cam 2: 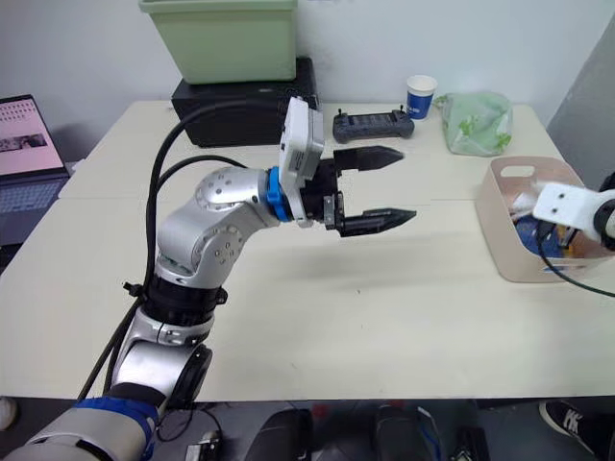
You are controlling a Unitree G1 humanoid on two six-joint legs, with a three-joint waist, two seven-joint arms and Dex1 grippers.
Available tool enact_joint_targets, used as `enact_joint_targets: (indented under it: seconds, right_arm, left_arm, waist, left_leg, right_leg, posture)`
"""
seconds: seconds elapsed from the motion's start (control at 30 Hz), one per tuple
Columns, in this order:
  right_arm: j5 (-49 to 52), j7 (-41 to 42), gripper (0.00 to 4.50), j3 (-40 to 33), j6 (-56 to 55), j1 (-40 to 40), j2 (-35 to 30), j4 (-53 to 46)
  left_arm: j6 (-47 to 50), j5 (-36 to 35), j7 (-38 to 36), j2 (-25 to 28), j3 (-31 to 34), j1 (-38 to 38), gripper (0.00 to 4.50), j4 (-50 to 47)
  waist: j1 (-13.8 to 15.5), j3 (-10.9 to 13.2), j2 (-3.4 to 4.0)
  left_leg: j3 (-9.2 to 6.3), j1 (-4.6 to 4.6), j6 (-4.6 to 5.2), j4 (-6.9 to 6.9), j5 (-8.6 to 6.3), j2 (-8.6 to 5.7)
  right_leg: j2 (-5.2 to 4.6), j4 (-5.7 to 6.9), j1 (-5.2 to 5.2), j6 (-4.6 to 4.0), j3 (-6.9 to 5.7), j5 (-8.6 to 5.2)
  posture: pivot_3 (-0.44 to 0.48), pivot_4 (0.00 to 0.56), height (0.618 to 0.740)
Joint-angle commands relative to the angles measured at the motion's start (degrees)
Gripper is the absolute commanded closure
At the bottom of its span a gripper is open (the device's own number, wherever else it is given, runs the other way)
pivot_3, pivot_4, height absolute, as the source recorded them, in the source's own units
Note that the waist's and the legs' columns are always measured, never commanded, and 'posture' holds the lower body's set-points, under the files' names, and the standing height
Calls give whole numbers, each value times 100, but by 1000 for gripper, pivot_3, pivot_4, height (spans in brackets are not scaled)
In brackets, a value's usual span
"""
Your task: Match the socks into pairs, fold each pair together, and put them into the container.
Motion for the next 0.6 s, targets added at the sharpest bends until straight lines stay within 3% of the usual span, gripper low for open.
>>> enact_joint_targets:
  seconds: [0.03, 0.33, 0.4, 0.47, 0.6]
  right_arm:
    - [-31, 348, 3233, -52, -187, -385, -59, 219]
    - [465, 2382, 121, -307, 322, -981, -559, -426]
    - [737, 3133, 53, -447, 887, -950, -956, -983]
    - [631, 3207, 53, -489, 999, -1218, -1155, -1055]
    - [303, 2259, 222, -389, 628, -1363, -705, -395]
  left_arm:
    - [-52, 32, 178, 10, 93, 86, 0, -388]
    - [-140, 133, 571, 28, 231, 423, 0, -526]
    - [-192, 156, 576, 28, 189, 472, 0, -517]
    - [-253, 183, 564, 4, 162, 379, 0, -440]
    - [-474, 267, 662, -278, 126, 121, 0, -232]
  waist:
    - [7, 0, 0]
    - [39, 3, 6]
    - [59, 6, 13]
    - [67, 8, 15]
    - [62, 3, 2]
  left_leg:
    - [0, 0, 0, 1, 0, 0]
    - [1, 9, 0, 3, 0, -2]
    - [0, 9, 0, 2, -1, -1]
    - [-3, 8, 1, 0, -1, -1]
    - [-2, 11, 1, 6, -1, -2]
  right_leg:
    - [-1, 0, 0, 0, 1, 0]
    - [-4, 1, 8, 2, 8, 2]
    - [-4, 0, 8, 2, 5, 1]
    - [-4, -2, 8, 2, 4, 1]
    - [-5, -3, 16, 4, 3, 4]
  posture:
    - [0, 150, 740]
    - [0, 150, 740]
    - [0, 150, 740]
    - [0, 150, 740]
    - [0, 150, 740]
